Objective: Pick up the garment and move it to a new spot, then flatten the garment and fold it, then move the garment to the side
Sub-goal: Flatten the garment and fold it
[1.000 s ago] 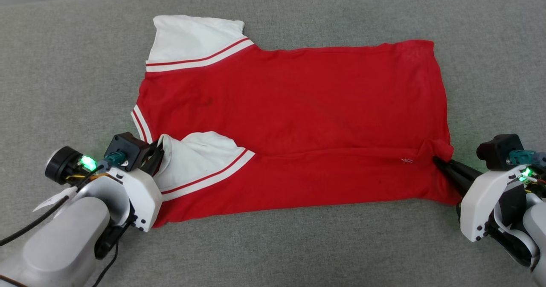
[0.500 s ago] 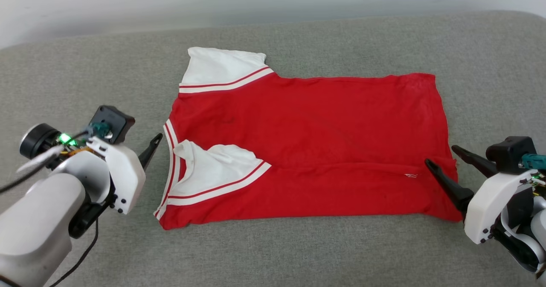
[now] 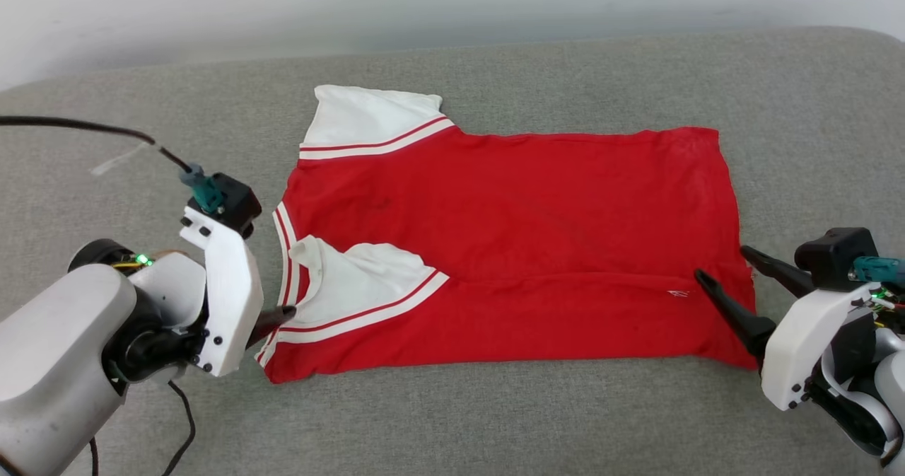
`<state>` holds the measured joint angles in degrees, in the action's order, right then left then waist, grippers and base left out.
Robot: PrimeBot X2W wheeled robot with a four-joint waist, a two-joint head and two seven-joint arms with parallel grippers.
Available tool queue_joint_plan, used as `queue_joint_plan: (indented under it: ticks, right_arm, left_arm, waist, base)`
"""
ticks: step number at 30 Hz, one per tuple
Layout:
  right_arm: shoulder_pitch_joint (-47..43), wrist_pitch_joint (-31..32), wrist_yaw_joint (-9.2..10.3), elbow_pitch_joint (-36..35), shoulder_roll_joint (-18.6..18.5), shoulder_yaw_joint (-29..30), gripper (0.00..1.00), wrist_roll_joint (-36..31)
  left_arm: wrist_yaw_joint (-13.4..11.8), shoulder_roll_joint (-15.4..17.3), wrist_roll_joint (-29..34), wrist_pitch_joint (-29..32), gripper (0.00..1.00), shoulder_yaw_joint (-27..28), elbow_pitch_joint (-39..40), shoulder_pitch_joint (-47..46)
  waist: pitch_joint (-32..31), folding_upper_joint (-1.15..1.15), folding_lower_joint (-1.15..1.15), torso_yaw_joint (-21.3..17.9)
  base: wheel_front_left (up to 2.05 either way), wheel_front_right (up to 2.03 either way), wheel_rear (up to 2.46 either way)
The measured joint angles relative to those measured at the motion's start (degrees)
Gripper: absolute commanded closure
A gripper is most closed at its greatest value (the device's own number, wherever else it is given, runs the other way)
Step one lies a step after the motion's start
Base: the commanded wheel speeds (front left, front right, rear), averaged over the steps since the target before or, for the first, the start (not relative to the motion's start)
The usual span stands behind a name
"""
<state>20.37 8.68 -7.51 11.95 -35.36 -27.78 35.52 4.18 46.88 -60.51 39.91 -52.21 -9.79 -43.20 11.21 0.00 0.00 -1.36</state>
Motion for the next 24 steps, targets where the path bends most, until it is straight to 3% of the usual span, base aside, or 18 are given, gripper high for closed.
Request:
queue_joint_plan:
  ticks: [9, 17, 18, 19, 24]
  right_arm:
    - [0.35, 1.37, 0.0, -0.7, 0.49, 0.1, 0.0, -0.23]
    - [1.53, 1.33, 0.0, -0.02, 0.94, -0.31, 0.0, -0.21]
    - [1.57, 1.26, 0.0, 0.16, 0.92, -0.29, 0.0, -0.12]
    - [1.6, 1.26, 0.0, 0.23, 0.89, -0.31, 0.0, 0.08]
    - [3.98, 2.56, 0.0, -0.64, -1.23, -0.83, 0.0, 0.31]
  left_arm:
    - [-1.33, -0.45, -2.1, 6.93, 0.0, -2.72, -3.27, 0.97]
    - [-0.12, -1.32, -2.59, 6.99, 0.0, -3.81, -7.1, 2.15]
    - [0.15, -1.33, -2.36, 7.1, 0.18, -4.2, -7.25, 2.17]
    - [0.41, -1.33, -2.08, 7.15, 0.97, -4.55, -7.43, 2.16]
    - [1.41, -1.45, -1.48, 5.34, 1.0, -4.83, -7.91, 2.16]
  waist:
    - [2.02, 0.0, 0.0, -1.93]
    - [3.51, 0.0, -0.01, -3.42]
    - [3.51, 0.0, -0.01, -3.42]
    - [3.47, 0.0, -0.01, -3.41]
    - [2.39, 0.0, -0.01, -3.24]
  base:
    - [0.0, 0.0, 0.0]
    - [0.0, 0.0, 0.0]
    - [0.0, 0.0, 0.0]
    - [0.0, 0.0, 0.0]
    - [0.0, 0.0, 0.0]
